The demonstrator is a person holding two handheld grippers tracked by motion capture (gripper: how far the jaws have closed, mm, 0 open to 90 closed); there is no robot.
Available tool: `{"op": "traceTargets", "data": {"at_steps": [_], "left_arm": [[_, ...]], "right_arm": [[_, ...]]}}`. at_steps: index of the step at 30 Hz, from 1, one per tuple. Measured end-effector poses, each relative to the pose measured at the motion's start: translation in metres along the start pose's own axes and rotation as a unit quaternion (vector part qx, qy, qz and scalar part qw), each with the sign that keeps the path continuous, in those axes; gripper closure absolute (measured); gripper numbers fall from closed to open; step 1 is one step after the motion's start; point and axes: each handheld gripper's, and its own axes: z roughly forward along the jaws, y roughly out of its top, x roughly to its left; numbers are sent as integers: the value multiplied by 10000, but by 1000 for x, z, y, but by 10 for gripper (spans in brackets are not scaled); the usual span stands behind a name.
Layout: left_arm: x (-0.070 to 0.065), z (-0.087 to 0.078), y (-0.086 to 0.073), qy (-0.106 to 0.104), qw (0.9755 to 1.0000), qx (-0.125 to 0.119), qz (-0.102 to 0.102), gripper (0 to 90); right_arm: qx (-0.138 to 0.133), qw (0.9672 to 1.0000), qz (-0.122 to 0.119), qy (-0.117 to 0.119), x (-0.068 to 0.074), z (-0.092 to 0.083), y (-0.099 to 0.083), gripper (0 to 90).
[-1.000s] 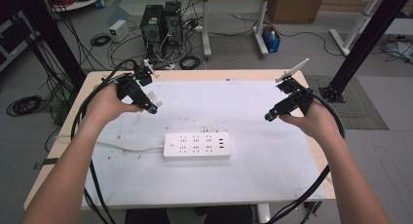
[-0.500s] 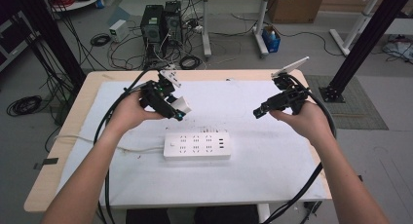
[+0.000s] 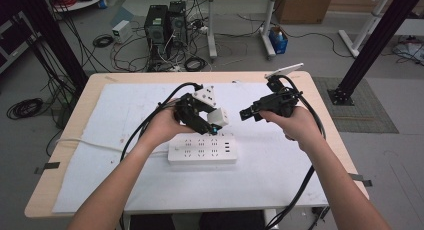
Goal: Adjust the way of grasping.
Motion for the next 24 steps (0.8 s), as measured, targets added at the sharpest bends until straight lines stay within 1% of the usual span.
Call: {"op": "traceTargets", "data": {"at_steps": [1,2,3,4,5,6,7,8,9,12,13,14,15,16,17,18,19,20,21,22,23,24], "left_arm": [[0,2,1,-39,10000,3,3,425],[-2,5,2,0,10000,-35,-13,425],[-2,7,3,-19,10000,-12,12,426],[-2,9,4,-12,10000,-70,4,425],[-3,10,4,-18,9999,-137,-14,426],[-3,10,4,-18,9999,-137,-14,425],[-4,12,6,-40,9998,-213,6,425],[-4,13,6,-23,9997,-234,42,425],[-5,13,7,-24,9997,-252,76,426],[-8,15,9,-1,9993,-339,134,425],[-8,15,9,-1,9993,-339,134,425],[-8,14,10,32,9993,-333,180,426],[-8,14,10,32,9993,-333,180,426],[-8,14,10,104,9991,-345,221,426],[-8,14,10,104,9991,-345,221,425],[-8,13,10,140,9989,-345,271,425],[-8,13,10,140,9989,-345,271,425],[-9,13,10,225,9988,-317,293,425],[-9,13,10,225,9988,-317,293,425],[-9,13,11,283,9985,-298,357,425],[-10,12,11,325,9983,-288,389,418],[-10,11,12,406,9981,-281,361,388]], "right_arm": [[4,10000,-1,53,1,3,1,252],[-1,10000,11,77,2,6,1,254],[4,9999,43,111,2,8,2,269],[10,9999,35,165,3,10,3,271],[29,9996,80,263,4,13,3,271],[29,9996,80,263,4,13,3,271],[28,9994,77,329,4,16,4,276],[45,9992,114,369,5,20,5,286],[50,9993,125,359,5,21,6,307],[78,9986,190,486,5,27,8,373],[78,9986,190,486,5,27,8,373],[115,9983,212,525,5,31,9,412],[115,9983,212,525,5,31,9,412],[169,9982,236,518,4,34,9,455],[189,9982,241,524,4,35,9,483],[197,9981,247,536,4,36,9,530],[197,9981,247,536,4,36,9,530],[173,9975,243,647,3,37,10,593],[173,9975,243,647,3,37,10,593],[178,9972,294,670,3,36,10,599],[165,9965,337,748,1,37,11,622],[144,9965,340,747,0,36,11,623]]}}
